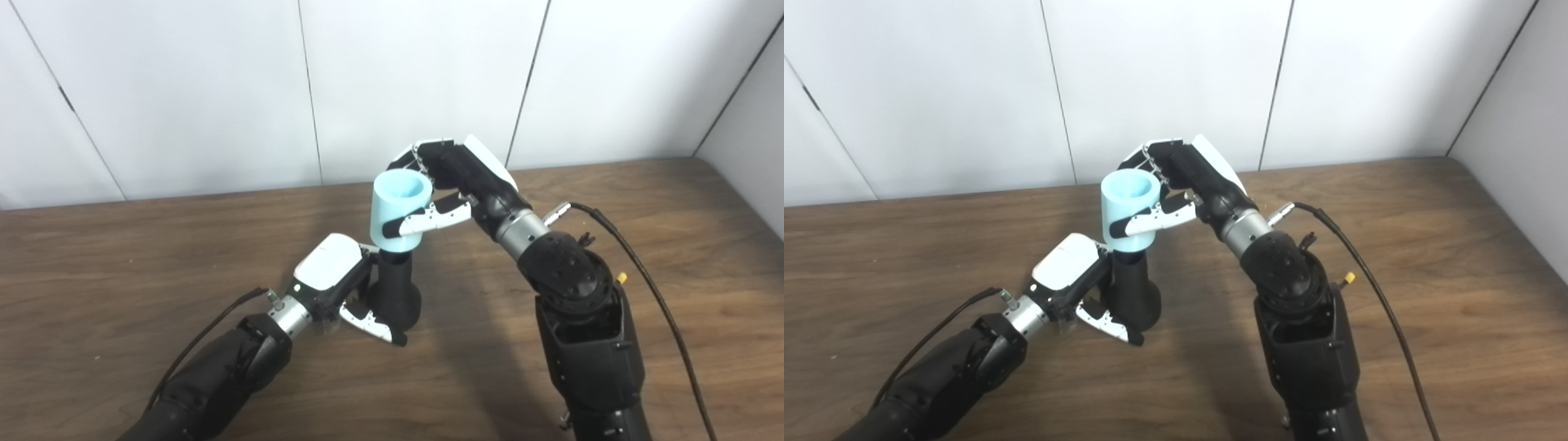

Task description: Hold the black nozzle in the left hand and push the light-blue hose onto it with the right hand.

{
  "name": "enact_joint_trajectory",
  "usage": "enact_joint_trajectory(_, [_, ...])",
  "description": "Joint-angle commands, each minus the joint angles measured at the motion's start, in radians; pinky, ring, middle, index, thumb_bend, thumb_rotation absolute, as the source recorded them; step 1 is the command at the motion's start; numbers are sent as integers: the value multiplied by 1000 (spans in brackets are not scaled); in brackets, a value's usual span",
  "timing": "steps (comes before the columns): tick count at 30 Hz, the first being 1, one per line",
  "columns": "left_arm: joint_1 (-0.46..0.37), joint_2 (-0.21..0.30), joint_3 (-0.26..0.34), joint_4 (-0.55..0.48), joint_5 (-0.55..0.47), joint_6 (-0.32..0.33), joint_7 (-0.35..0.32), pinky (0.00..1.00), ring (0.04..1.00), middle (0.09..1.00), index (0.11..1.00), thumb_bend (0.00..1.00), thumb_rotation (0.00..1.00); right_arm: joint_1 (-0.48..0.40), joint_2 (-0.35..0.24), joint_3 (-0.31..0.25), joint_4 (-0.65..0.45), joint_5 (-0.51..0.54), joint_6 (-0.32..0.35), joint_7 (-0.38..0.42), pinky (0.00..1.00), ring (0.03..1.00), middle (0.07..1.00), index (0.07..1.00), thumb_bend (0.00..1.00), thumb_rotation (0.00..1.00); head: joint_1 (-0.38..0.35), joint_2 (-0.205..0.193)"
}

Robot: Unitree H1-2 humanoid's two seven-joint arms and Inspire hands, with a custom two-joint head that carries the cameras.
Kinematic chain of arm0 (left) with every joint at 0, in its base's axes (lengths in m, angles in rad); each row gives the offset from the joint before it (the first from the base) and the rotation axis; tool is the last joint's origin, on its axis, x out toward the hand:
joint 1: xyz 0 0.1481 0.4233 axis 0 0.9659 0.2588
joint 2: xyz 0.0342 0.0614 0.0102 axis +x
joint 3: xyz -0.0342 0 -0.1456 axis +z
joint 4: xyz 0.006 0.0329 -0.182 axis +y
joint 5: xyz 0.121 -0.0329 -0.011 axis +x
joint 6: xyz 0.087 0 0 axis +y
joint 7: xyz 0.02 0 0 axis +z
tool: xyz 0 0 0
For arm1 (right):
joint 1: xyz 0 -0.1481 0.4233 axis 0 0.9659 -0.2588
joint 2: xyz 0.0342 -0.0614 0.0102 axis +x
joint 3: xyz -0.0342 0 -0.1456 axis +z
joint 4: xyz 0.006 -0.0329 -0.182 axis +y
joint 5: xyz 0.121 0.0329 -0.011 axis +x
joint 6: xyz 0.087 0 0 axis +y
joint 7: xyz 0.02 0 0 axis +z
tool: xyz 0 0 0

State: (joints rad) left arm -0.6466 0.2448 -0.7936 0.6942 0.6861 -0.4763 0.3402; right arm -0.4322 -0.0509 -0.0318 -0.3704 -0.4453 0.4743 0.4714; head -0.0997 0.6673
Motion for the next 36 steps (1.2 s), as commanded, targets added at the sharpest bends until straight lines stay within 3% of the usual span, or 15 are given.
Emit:
enact_joint_trajectory(1, [209,-58,-97,104,76,64,-155,308,400,448,511,502,0,-49,18,-23,-53,-24,-4,32,316,443,488,480,522,0,1,0])
enact_joint_trajectory(18, [207,-58,-92,102,81,62,-147,295,390,436,518,500,0,-5,70,-50,-53,-111,-5,130,305,431,477,496,522,0,13,18])
enact_joint_trajectory(27, [207,-55,-91,89,81,72,-158,299,407,444,509,503,0,12,56,-30,-58,-143,-5,155,288,421,474,503,521,0,21,28])
enact_joint_trajectory(31, [206,-57,-93,98,90,57,-129,294,397,438,513,501,0,22,47,-23,-54,-127,-5,156,294,424,470,504,521,0,29,35])
enact_joint_trajectory(36, [205,-57,-92,97,84,61,-144,303,400,443,514,502,0,36,47,-21,-49,-110,-4,170,298,428,470,500,522,0,31,37])
